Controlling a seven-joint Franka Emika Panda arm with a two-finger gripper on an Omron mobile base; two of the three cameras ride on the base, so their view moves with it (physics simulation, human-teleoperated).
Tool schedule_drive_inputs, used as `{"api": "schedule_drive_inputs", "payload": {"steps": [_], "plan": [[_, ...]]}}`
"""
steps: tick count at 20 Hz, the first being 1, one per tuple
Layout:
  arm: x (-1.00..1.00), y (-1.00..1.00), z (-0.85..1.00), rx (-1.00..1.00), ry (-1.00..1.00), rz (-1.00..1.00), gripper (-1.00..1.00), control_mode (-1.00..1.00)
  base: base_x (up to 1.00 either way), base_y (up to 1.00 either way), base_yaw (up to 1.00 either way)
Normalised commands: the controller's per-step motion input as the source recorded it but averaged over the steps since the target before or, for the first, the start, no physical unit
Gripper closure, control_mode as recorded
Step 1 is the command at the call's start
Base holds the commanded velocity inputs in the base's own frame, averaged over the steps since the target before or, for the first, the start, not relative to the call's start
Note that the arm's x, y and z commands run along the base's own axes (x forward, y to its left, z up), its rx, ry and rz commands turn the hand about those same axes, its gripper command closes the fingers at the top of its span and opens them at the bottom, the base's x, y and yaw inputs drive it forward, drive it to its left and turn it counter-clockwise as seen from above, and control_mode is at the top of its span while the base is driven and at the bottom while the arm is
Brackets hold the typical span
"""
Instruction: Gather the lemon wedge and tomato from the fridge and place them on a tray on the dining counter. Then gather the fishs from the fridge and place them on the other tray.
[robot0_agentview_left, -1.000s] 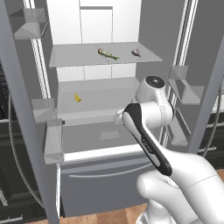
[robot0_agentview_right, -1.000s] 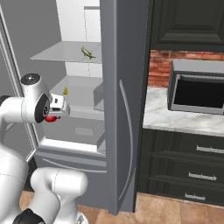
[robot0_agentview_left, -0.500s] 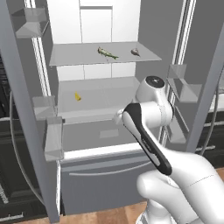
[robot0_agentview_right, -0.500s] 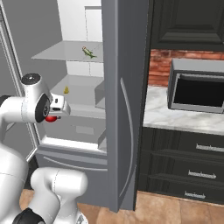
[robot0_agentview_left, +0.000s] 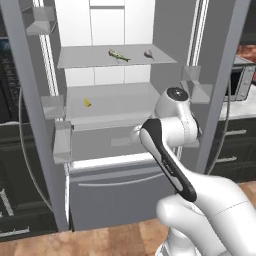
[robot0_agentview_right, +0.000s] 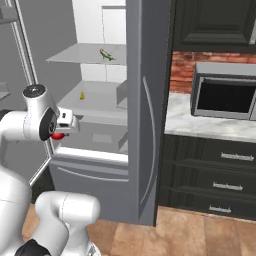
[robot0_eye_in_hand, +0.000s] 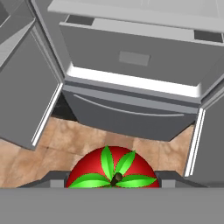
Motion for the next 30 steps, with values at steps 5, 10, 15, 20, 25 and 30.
{"api": "schedule_drive_inputs", "payload": {"steps": [5, 10, 15, 20, 25, 30], "plan": [[0.00, 0.00, 0.00, 0.00, 0.00, 0.00, 1.00, 1.00, -0.40, -0.09, 0.00], [0.00, 0.00, 0.00, 0.00, 0.00, 0.00, 1.00, 1.00, -0.58, -0.32, 0.24], [0.00, 0.00, 0.00, 0.00, 0.00, 0.00, 1.00, 1.00, -0.37, -0.16, 0.37], [0.00, 0.00, 0.00, 0.00, 0.00, 0.00, 1.00, 1.00, -0.19, 0.00, 0.47], [0.00, 0.00, 0.00, 0.00, 0.00, 0.00, 1.00, 1.00, 0.00, 0.00, 0.48], [0.00, 0.00, 0.00, 0.00, 0.00, 0.00, 1.00, 1.00, 0.00, 0.00, 0.50]]}}
